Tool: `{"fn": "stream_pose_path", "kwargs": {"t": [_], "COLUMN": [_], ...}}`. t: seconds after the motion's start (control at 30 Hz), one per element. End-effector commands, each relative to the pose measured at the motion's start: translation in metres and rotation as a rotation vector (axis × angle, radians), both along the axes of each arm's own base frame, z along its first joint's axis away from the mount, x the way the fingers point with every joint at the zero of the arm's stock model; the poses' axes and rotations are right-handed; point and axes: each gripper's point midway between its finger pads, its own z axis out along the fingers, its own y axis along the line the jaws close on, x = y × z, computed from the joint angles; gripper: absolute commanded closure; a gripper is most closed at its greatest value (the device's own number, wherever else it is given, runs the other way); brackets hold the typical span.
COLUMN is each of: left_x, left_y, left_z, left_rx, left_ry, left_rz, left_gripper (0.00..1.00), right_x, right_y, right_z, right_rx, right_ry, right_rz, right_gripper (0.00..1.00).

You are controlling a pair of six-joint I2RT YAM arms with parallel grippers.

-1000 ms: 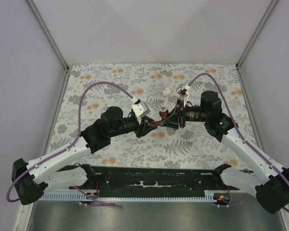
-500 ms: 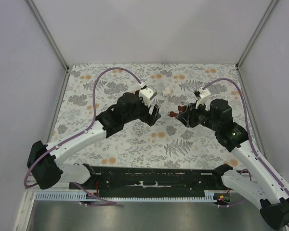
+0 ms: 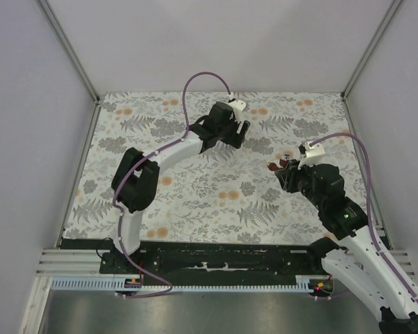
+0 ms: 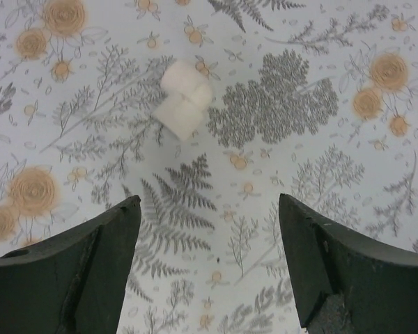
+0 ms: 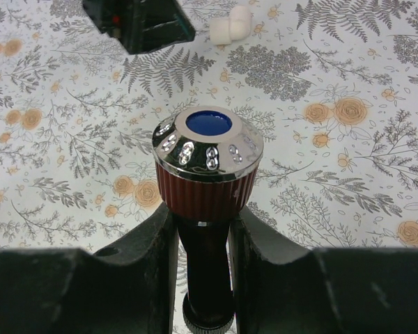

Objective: Install the water faucets

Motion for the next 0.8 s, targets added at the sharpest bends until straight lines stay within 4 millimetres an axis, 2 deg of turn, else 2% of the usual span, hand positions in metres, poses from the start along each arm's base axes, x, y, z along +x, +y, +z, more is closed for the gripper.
{"fn": "stream_pose_path", "kwargs": {"t": [0.0,0.17,0.27,0.37,0.5,0.77], "left_x": [0.050,0.083,0.092,0.095,0.093,0.096], "left_y": [-0.015,-0.029,-0.038,-0.048,-0.053,-0.054], "left_z": [-0.003,-0.024,-0.031,-0.035,-0.054,-0.058], "left_rx": [0.015,0.011,-0.023,-0.076,-0.098,-0.093], "left_ry": [-0.069,-0.092,-0.051,-0.023,0.046,0.092], "left_rz": [0.019,0.036,0.031,0.030,0.069,0.099], "left_gripper": [0.18,0.21,0.23,0.25,0.27,0.30], "right_x": [0.008,0.010,0.010,0.009,0.009,0.008], "right_y": [-0.005,0.000,0.002,0.002,0.002,0.003], "right_z": [0.009,0.005,0.005,0.006,0.008,0.006], "right_rx": [-0.003,-0.001,0.000,0.004,0.007,0.011], "right_ry": [-0.058,-0.048,-0.046,-0.051,-0.058,-0.050], "right_rz": [-0.031,-0.012,-0.004,-0.002,-0.002,0.004], "right_gripper": [1.00,1.00,1.00,1.00,1.00,1.00]}}
